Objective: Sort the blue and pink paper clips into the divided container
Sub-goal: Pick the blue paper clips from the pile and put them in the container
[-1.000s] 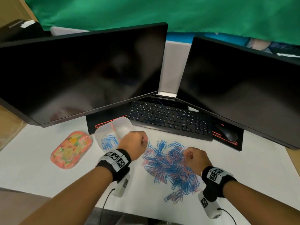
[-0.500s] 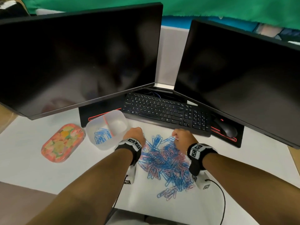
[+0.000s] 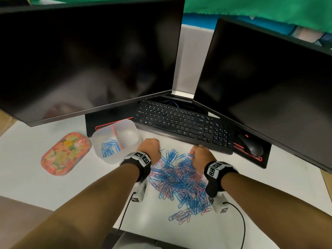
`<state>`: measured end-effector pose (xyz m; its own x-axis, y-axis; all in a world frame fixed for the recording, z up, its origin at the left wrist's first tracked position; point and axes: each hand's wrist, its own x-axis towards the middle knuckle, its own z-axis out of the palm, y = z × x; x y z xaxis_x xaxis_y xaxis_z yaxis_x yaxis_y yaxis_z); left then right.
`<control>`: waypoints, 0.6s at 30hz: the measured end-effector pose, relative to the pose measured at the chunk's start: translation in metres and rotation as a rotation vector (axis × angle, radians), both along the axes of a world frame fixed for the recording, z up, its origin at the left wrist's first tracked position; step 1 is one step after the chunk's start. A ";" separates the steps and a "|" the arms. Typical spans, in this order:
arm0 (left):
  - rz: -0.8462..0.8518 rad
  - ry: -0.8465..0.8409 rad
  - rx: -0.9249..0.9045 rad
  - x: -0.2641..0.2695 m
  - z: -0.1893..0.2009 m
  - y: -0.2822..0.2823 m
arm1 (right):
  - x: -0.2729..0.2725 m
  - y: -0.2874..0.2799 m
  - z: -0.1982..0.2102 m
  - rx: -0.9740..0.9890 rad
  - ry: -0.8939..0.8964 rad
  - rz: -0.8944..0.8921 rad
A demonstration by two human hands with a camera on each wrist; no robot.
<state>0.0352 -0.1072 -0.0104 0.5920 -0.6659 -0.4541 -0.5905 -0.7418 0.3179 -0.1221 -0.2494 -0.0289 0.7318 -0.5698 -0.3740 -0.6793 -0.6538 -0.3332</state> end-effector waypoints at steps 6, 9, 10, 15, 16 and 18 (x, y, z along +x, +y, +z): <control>0.093 0.147 -0.190 -0.003 0.000 0.004 | 0.003 0.004 0.004 -0.003 -0.043 -0.001; 0.092 0.178 -0.226 -0.005 0.002 0.000 | 0.006 0.005 0.007 0.043 -0.006 -0.041; 0.098 0.196 -0.235 -0.005 0.003 -0.001 | 0.006 0.005 0.007 0.055 0.006 -0.048; 0.194 0.284 -0.290 -0.008 0.005 -0.007 | 0.006 0.002 0.014 0.127 0.019 -0.050; 0.223 0.297 -0.300 -0.009 0.005 -0.008 | 0.005 0.001 0.016 0.146 0.002 -0.056; 0.280 0.340 -0.310 -0.010 0.005 -0.011 | 0.003 -0.001 0.020 0.179 -0.050 -0.084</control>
